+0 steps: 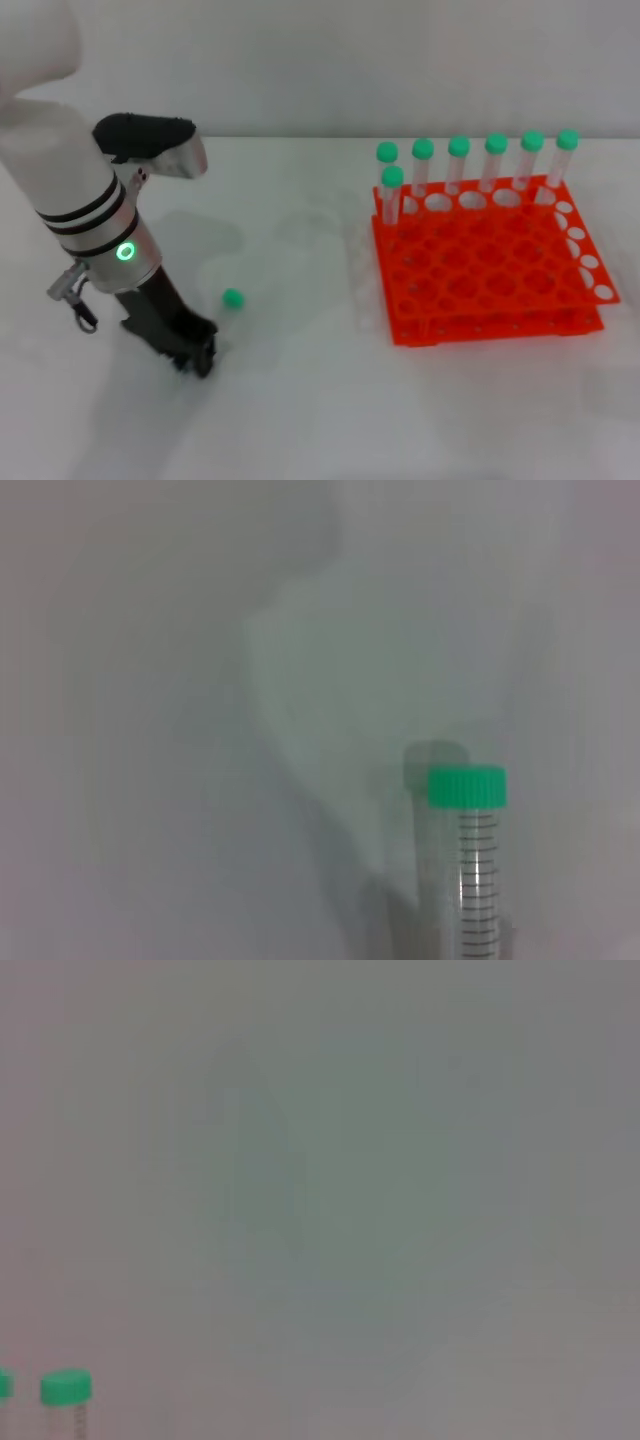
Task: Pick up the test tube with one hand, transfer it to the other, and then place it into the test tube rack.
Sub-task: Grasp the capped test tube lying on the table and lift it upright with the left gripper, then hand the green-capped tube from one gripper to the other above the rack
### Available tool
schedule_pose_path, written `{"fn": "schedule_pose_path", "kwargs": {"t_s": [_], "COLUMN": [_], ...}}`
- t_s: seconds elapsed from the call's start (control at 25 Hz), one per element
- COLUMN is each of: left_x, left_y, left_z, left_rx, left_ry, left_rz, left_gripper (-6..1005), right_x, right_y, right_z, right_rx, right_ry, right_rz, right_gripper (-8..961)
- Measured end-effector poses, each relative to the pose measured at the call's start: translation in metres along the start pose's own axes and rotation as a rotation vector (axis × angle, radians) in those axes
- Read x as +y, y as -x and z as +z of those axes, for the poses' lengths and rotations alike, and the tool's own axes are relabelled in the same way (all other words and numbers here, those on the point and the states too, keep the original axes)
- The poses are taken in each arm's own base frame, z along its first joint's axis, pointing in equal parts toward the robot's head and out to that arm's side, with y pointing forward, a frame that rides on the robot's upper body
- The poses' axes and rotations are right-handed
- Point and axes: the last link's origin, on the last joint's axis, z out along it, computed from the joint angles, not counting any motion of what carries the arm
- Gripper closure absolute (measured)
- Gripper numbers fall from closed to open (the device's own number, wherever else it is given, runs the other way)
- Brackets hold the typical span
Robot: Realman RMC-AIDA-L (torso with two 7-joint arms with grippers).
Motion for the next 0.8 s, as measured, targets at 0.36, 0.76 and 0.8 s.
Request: {"fn": "schedule_pose_path", "kwargs": {"t_s": [0.36,0.76,0.8], "left_x": [-0.029,-0.058,-0.055], "left_y": [-0.014,0.029,0.034], "left_z": [0.005,-0.015,-0.014], "left_rx": [0.590,1.316,1.382], "left_ry": [0.249,0.372,0.360], "left_rz": [-0.038,-0.009,0.019], "left_gripper": [797,793,793], "right_x": [-0.003,-0.002,-0.001], "right_y": [0.003,0.006,0.006], "right_z": [0.002,0.007,0.007], "right_rx": [-0.015,-0.022,-0.022], "right_ry": [-0.018,-0.012,-0.011], "right_rz": [0.008,0.007,0.008], "right_gripper": [84,84,84]}}
